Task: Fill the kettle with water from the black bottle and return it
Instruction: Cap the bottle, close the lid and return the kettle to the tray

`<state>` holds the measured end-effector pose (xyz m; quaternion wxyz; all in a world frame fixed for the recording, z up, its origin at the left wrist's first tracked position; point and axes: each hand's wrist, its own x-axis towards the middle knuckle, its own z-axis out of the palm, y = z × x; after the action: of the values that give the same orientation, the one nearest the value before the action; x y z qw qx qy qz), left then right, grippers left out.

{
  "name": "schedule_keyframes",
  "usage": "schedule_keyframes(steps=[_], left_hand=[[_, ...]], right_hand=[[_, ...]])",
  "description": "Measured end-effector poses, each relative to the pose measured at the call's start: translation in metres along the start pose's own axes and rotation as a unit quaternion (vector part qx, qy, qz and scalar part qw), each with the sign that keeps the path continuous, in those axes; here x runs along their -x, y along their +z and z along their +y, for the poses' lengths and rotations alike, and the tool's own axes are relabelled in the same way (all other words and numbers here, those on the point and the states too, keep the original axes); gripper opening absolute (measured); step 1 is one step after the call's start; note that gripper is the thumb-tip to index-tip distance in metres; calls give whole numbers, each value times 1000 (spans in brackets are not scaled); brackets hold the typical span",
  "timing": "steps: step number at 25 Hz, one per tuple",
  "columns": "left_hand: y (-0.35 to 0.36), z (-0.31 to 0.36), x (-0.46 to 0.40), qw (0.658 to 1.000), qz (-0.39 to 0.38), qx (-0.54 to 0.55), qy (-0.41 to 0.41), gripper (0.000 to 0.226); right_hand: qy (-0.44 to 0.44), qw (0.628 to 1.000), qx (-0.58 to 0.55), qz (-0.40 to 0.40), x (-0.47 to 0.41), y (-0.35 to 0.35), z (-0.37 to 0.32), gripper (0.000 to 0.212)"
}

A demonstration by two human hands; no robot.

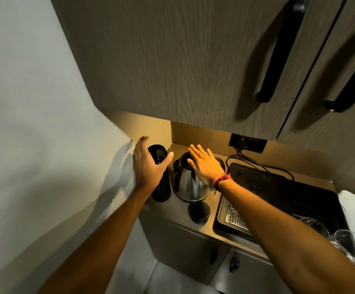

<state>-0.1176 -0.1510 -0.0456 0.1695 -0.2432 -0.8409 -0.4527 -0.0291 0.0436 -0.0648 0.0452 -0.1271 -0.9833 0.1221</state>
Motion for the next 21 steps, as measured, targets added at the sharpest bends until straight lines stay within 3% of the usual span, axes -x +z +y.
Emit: schedule_keyframes(steps=[2,3,4,7,9,15,19,21], left_hand=[[4,16,6,968,-8,-109,225,76],[13,25,15,939,-60,-143,307,74],[25,32,28,919,-131,-168,331,76],[62,43,46,896,-291,-278,188,94],[72,41,46,870,-332,-343,125,113],[78,38,44,872,-358,-319,96,130],[60,20,70,931,-279,-205,116,117],[50,-3,100,932,-265,-201,145,106]], right_hand=[[-4,1000,-2,22,6,3,4,61],[-9,999,-3,34,9,5,6,61],[-14,999,-2,44,11,7,7,61],[-4,999,9,51,13,11,8,61],[9,999,13,49,11,13,8,60],[2,999,31,39,11,12,5,61],[-41,989,85,112,53,27,-2,56],[-77,981,122,127,85,56,-5,50]])
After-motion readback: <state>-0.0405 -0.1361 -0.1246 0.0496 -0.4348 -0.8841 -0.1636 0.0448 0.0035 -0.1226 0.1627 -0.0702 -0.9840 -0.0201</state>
